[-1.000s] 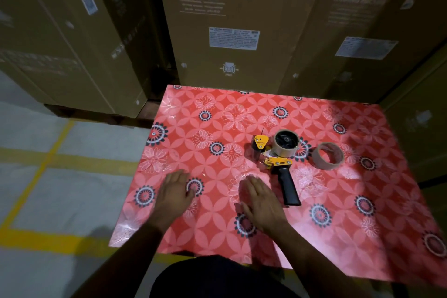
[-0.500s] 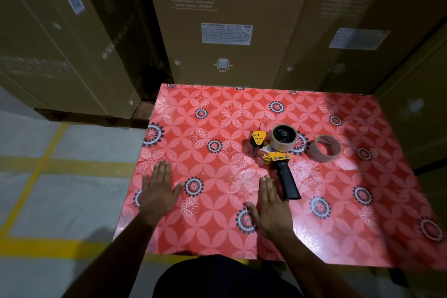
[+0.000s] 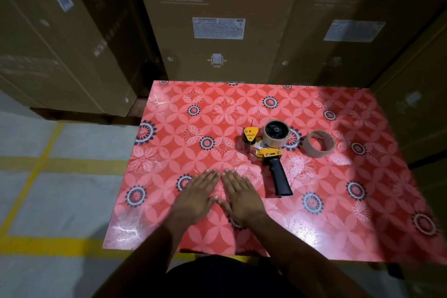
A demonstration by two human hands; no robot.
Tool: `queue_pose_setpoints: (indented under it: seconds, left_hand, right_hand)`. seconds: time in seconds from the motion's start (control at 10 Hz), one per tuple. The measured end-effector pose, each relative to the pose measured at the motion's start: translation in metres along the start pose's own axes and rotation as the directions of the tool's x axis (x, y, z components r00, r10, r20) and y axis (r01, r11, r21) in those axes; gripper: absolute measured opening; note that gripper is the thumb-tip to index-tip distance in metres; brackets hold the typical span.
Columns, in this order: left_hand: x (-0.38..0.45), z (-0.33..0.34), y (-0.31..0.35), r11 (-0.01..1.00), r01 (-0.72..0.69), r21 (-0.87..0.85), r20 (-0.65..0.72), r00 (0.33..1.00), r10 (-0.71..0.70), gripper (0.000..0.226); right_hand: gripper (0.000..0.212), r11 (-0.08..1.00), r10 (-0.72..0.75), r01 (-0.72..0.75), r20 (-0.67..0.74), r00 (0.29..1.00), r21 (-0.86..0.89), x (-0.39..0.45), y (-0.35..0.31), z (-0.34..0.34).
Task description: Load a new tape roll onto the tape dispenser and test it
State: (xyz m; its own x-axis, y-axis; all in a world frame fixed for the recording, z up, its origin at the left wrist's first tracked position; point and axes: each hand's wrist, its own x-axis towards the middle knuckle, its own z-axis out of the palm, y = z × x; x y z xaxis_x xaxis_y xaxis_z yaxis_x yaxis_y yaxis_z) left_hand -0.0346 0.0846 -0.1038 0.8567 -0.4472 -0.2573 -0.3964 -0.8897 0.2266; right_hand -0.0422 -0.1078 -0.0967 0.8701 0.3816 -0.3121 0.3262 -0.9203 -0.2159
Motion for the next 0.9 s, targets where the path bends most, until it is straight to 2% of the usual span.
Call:
queue_pose_setpoints:
  seconds: [0.1,0.2,0.3,0.4,0.5,0.6,0.7,0.8,0.9]
  left_hand:
    - [-0.014,-0.005,-0.046,0.997,0.061,0.056,-0.023,0.998,-0.06,0.06]
    - [-0.025,-0.011,-0.078,0.977,0.207,0.047,-0.003,0.978,-0.208,0.062]
    - [-0.023,-0.009,-0.067,0.904,0.427,-0.034,-0.019,0.904,-0.428,0.07]
    - [-0.015,-0.005,-0.038,0.821,0.564,-0.089,-0.028,0.822,-0.568,0.077]
    - [-0.01,-0.009,-0.008,0.811,0.572,-0.123,0.029,0.819,-0.573,0.088]
    - [-0.013,-0.01,0.026,0.901,0.414,-0.131,0.002,0.909,-0.417,0.079]
    - [-0.015,-0.012,0.064,0.969,0.23,-0.089,-0.031,0.972,-0.233,0.075]
    - [-0.005,-0.019,0.091,0.971,0.192,-0.144,-0.107,0.972,-0.208,0.078]
    - [0.009,-0.03,0.102,0.975,0.196,-0.104,-0.157,0.965,-0.211,0.077]
  right_hand:
    - [0.081,0.998,0.065,-0.065,0.007,0.998,-0.001,-0.014,0.019,0.002]
    - [0.086,0.989,0.147,-0.147,-0.012,0.989,0.004,-0.027,0.028,0.005]
    - [0.08,0.966,0.248,-0.247,-0.006,0.969,0.072,-0.028,0.024,0.005]
    - [0.083,0.956,0.277,-0.28,0.04,0.96,0.091,-0.028,0.019,0.001]
    - [0.083,0.967,0.243,-0.248,0.072,0.967,0.059,-0.033,0.017,-0.016]
    - [0.063,0.966,0.228,-0.226,-0.005,0.974,0.127,-0.041,0.021,-0.045]
    - [0.039,0.965,0.172,-0.123,-0.206,0.963,0.23,-0.054,0.036,-0.059]
    - [0.039,0.967,0.154,-0.066,-0.355,0.922,0.248,-0.069,0.061,-0.062]
    - [0.053,0.964,0.222,-0.128,-0.44,0.87,0.232,-0.075,0.087,-0.057]
